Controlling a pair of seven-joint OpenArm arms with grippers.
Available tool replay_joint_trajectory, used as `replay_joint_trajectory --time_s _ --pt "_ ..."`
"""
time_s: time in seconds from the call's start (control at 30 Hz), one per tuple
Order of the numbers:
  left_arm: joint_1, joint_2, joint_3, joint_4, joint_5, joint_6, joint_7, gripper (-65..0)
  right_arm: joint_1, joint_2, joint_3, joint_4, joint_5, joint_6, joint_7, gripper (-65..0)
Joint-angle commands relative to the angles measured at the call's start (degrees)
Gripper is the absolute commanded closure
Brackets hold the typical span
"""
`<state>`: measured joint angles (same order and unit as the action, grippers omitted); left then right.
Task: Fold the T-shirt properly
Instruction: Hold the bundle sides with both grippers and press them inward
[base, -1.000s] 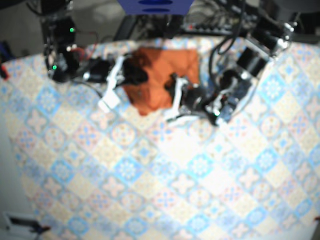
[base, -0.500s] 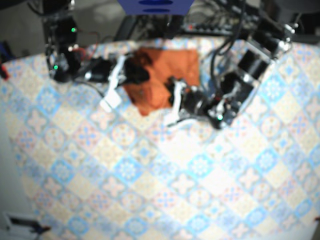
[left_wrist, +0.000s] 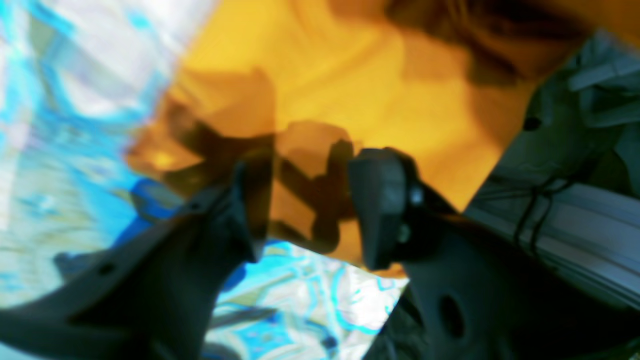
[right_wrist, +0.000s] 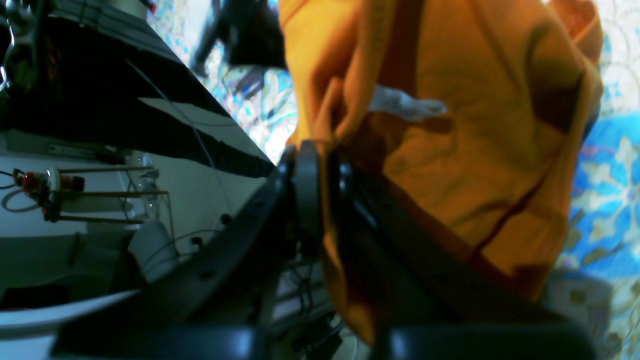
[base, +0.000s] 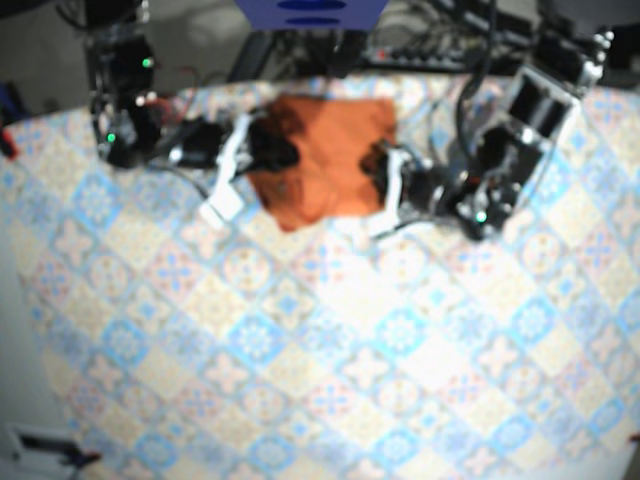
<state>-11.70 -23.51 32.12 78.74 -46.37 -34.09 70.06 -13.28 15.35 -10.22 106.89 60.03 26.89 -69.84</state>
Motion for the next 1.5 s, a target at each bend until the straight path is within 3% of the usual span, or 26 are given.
replay_joint_trajectory --time_s 0.0,0.13,0.53,1.47 --pt "-0.65 0.08 -0.34 0.69 -1.15 -0.07 -0.92 -23.8 0.66 0.34 0.15 0.93 1.55 0.4 0.96 0.0" --pt "1.11 0.08 0.01 -0.1 -0.8 0.02 -3.82 -22.8 1.89 -1.07 0.15 0.93 1.55 0.31 0.88 0.0" --pt "2.25 0.52 0.1 -3.71 6.33 -0.07 -5.93 -22.8 3.12 -1.16 0.06 0.93 1.46 0.31 -0.27 0.0" --pt "3.05 0.52 0.1 -3.71 6.59 -0.07 -6.11 -23.0 5.85 -2.21 0.5 0.93 1.11 0.14 0.26 0.0"
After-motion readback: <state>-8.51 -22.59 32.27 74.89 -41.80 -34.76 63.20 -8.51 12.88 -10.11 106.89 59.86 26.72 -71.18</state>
